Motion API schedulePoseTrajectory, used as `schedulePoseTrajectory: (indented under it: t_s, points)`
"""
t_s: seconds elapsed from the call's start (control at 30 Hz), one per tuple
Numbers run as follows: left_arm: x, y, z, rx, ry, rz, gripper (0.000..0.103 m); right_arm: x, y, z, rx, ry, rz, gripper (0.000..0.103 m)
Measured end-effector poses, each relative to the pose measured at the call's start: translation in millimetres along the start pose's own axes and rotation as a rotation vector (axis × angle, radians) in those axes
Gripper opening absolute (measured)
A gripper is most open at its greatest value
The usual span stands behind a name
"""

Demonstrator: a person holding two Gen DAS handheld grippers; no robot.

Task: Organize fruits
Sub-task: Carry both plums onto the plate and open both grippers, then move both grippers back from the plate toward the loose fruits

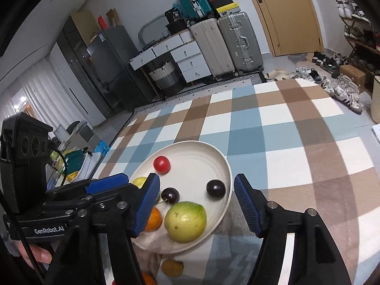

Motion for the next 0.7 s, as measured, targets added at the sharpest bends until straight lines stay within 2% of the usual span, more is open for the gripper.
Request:
schedulePoseTrajectory:
  t_s: [0.1,0.2,0.33,0.47,0.7]
  points:
    - [17.0,7.2,3.9,0.005,-0.036,0.014,0.062,14.3,2.7,-5.8,0.014,0.007,0.013,0.072]
    - [33.6,16.3,6.7,0.017,-0.071,0.024,0.068,26.6,7.7,-13.4,0.031,0.002,0.015,0.073]
    - [54.9,34.6,11.0,0.009,-0.126,0.041,0.080,43.6,18.6,-25.9,0.064,0.004,0.028,0.086]
    - [71.2,54.4,12.4,-0.007,-0.192,0.048,0.082,53.8,32.8,-39.6,0.127,0.038,0.021,0.086]
    - [92.6,79.9,4.4,0.014,-0.253,0.055,0.089,68.8,65.7,-55.7,0.166,0.019,0.003,0.087]
Point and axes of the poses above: each gripper's, at about its wrist camera, not at the fingertips, and x roughly against the way its jaws point, z to its right, y to its underside, the point moved 1 cm from there along -x, roughly the way its jaws point, and after that the axes turned 3 degrees about z, right-handed, at the moved point
